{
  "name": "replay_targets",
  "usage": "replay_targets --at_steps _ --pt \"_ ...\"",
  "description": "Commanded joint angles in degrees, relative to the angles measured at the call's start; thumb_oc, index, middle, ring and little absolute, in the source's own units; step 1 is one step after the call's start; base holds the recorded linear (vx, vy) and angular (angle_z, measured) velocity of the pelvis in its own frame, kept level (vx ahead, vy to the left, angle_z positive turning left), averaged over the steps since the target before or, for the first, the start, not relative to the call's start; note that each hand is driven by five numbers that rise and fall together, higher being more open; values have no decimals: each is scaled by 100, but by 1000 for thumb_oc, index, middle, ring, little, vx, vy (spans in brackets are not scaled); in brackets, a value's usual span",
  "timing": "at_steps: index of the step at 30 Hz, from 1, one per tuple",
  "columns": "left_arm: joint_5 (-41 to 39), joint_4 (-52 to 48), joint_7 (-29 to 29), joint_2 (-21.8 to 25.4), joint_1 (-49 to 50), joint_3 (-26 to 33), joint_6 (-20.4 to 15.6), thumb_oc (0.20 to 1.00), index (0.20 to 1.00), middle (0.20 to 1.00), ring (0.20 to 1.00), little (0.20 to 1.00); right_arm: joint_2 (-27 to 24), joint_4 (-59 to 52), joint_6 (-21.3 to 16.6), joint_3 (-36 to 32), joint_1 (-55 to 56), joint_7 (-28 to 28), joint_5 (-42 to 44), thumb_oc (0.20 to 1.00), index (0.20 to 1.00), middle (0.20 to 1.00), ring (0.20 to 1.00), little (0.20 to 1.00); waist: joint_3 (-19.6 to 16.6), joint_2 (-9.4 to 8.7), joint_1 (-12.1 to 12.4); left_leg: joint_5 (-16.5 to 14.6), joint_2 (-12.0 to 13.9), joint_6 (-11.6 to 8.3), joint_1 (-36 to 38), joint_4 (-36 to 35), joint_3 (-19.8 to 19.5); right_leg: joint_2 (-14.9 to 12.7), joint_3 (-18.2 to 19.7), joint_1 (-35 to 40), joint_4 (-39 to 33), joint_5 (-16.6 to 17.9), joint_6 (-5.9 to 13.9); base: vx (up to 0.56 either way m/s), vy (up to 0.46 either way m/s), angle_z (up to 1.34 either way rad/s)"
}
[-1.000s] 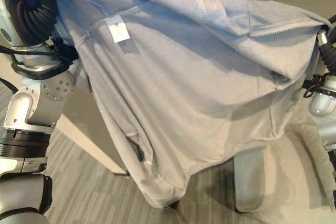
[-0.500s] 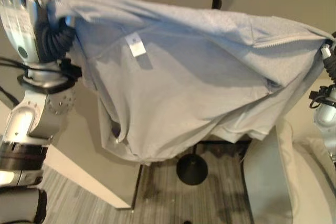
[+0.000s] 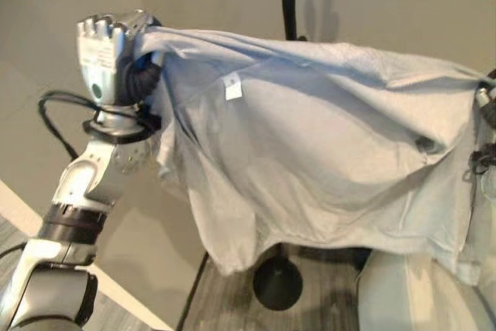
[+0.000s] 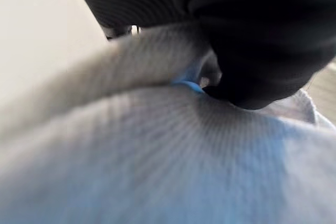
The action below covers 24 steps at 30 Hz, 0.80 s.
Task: Hang the clothes on the sofa on the clothes rack.
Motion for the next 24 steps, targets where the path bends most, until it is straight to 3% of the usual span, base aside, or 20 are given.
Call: replay_targets --at_steps 1,8,10,11,14,17,18,19,21,23,24 --pt "-447 902 -213 441 -663 -266 259 200 200 200 200 200 -514 363 -59 41 -545 86 555 200 200 200 200 200 -331 76 -123 -45 151 -194 28 -63 133 -107 243 338 -104 -218 235 148 -104 4" --pt "-512 1822 -510 933 -1260 -1051 363 200 200 200 200 200 -795 1012 -213 897 -1254 394 811 200 200 200 200 200 -292 72 -114 -123 417 -445 87 185 102 -43 141 530 -93 -396 124 107 -75 0" --pt "-515 1951 -543 1019 -1401 -1176 364 200 200 200 200 200 -906 1152 -244 1038 -1417 424 853 200 200 200 200 200 -197 47 -128 -208 418 -503 -62 655 133 -69 91 585 -55 -414 105 50 -60 12" --pt "-539 2017 -570 1098 -1539 -1272 398 200 200 200 200 200 -1036 1212 -290 1137 -1587 446 910 200 200 200 200 200 -53 4 -100 -42 365 -542 -342 1283 98 -92 101 645 17 -416 83 9 -44 5" --pt "-558 2073 -573 1108 -1615 -1376 372 200 200 200 200 200 -1068 1376 -311 1292 -1729 446 961 200 200 200 200 200 39 -13 -101 55 347 -515 -563 1774 133 -123 68 697 54 -450 76 32 -5 8" --pt "-551 2107 -569 1093 -1711 -1444 417 200 200 200 200 200 -1179 1521 -269 1466 -1928 517 995 200 200 200 200 200 124 -21 -80 -82 267 -357 -841 1475 345 -253 -15 755 76 -521 118 66 58 14" --pt "-546 2117 -612 1132 -1707 -1430 448 200 200 200 200 200 -1177 1657 -243 1580 -2034 550 984 200 200 200 200 200 149 44 5 227 62 -296 -1079 870 342 -181 31 782 34 -532 113 102 75 13" --pt "-548 2117 -614 1134 -1699 -1417 450 200 200 200 200 200 -1177 1675 -248 1613 -2069 547 988 200 200 200 200 200 138 42 2 275 59 -292 -1052 789 349 -193 36 772 33 -535 115 109 94 9" --pt "-592 2151 -612 1143 -1583 -1305 456 200 200 200 200 200 -1148 1899 -224 1805 -2196 556 969 200 200 200 200 200 179 117 102 605 -201 -242 -1373 49 302 -71 143 839 29 -635 103 94 61 1" --pt "-612 2173 -618 1139 -1517 -1246 454 200 200 200 200 200 -1196 2026 -212 1968 -2345 574 949 200 200 200 200 200 212 166 134 714 -311 -269 -1539 -104 286 -31 234 888 91 -715 84 135 89 -13" --pt "-656 2203 -724 1040 -1378 -1192 414 200 200 200 200 200 -1044 2268 -60 2157 -2475 662 880 200 200 200 200 200 82 301 160 843 -369 -282 -1392 -110 379 66 274 1013 129 -836 59 169 119 -33"
